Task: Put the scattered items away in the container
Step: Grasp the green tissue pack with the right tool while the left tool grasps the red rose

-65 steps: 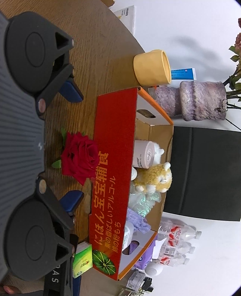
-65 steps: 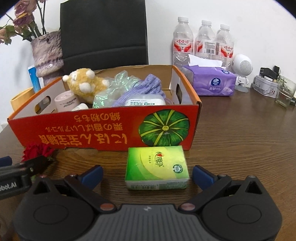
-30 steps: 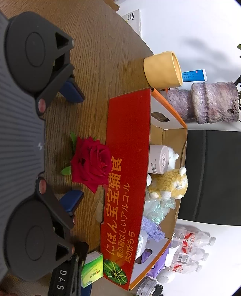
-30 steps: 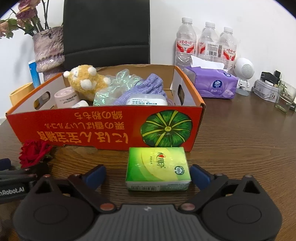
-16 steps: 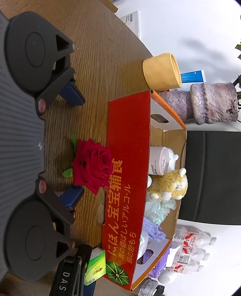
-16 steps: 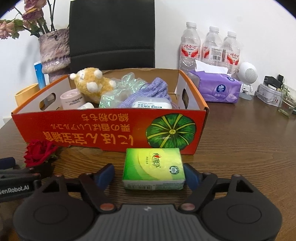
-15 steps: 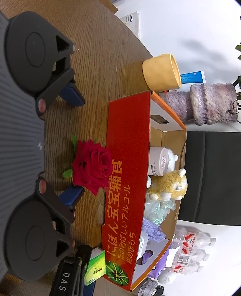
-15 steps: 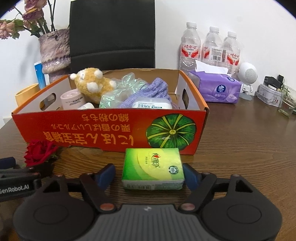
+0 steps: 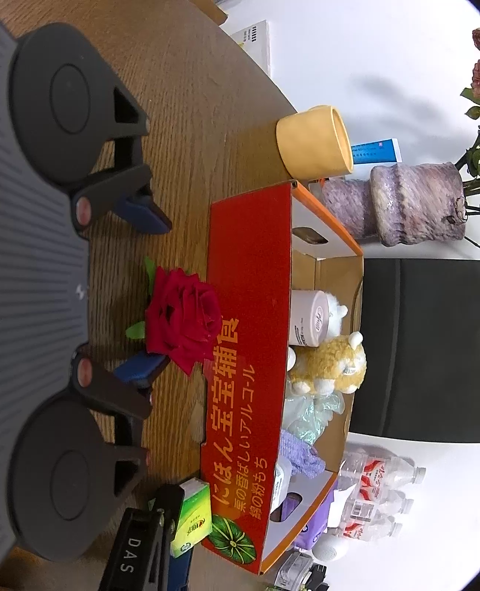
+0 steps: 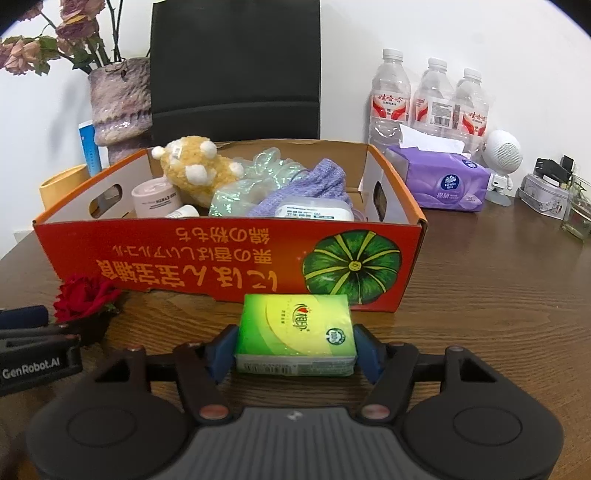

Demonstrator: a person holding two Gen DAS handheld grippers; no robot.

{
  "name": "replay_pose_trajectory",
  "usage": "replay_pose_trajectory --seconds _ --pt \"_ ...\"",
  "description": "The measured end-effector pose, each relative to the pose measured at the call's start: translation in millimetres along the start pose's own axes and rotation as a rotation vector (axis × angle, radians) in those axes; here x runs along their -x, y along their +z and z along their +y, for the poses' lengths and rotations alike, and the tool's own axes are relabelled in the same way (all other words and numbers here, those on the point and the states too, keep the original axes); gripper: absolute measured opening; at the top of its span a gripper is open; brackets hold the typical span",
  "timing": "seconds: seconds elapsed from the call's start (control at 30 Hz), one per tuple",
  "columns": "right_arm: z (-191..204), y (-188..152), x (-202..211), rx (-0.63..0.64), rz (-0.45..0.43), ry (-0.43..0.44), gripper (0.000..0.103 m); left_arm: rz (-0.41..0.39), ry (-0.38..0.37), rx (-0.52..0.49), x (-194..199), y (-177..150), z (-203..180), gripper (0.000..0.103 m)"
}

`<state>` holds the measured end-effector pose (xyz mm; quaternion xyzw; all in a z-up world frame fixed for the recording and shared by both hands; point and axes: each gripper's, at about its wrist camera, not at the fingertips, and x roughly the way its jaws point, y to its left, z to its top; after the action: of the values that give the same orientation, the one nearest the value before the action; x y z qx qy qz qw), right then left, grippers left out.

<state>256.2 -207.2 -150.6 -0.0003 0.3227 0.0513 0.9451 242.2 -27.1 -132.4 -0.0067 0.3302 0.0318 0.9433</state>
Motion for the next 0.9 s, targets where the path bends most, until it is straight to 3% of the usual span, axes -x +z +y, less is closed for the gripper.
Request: replay_pose_trajectory --seconds 0.13,0.27,0.33,0.43,0.73,0.8,0.9 --pt "-0.2 -0.2 0.2 0.001 -0.004 0.005 0.064 -0.006 -0.005 -0.002 1.3 -0.3 -0.1 0.060" --pt "-0.4 -0.2 0.5 0.001 -0.005 0.007 0.064 -0.014 -0.022 -0.020 3.0 -0.8 -2.1 0.044" --pt "-0.3 -0.1 0.5 0.001 -0.005 0.009 0.064 -0.018 -0.028 -0.020 3.8 -1.0 -2.0 0.028" --pt "0.1 0.0 0.6 0.004 -0.005 0.011 0.064 -0.020 -0.038 -0.024 4.7 -1.4 -2.6 0.014" --pt "1.4 0.0 1.1 0.009 -0.005 0.015 0.064 -0.020 -0.044 -0.022 5.2 -1.5 -2.4 0.011" --pt "2.6 0.2 0.8 0.009 -0.004 0.014 0.064 -0.020 -0.047 -0.015 5.2 -1.6 -0.9 0.003" --pt "2.9 0.3 0.8 0.011 -0.004 0.015 0.064 -0.019 -0.055 -0.015 5.4 -1.8 -0.3 0.003"
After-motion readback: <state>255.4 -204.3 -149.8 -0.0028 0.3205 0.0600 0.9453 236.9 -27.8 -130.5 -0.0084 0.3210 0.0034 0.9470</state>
